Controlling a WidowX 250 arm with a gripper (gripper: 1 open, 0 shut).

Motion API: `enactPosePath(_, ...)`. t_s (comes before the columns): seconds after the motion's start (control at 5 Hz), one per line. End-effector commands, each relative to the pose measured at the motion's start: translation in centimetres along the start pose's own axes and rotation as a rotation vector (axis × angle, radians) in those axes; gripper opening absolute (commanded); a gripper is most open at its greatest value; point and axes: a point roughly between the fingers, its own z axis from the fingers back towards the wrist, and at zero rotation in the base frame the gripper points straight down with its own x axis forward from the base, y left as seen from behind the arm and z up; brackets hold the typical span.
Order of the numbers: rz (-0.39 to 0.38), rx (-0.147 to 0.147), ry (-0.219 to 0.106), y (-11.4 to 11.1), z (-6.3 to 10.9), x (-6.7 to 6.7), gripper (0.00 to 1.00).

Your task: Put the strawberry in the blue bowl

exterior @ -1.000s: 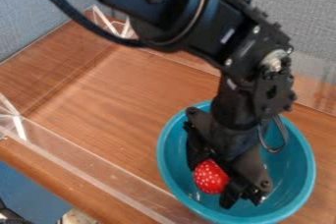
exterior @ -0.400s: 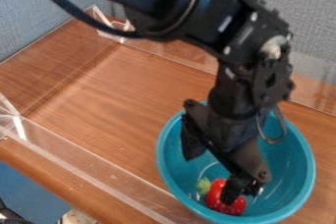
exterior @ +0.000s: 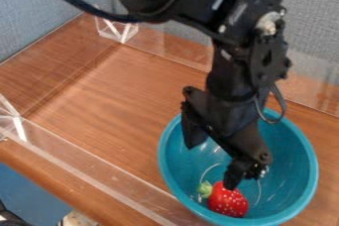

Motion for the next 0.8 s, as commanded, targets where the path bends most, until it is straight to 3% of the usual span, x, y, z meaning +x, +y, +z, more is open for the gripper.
enactPosePath(0.0,0.02,-0.011,-0.083,0.49,1.48,1.26,1.0)
enactPosePath(0.6,0.022,-0.02,-0.091,0.47,1.13,1.81,1.0)
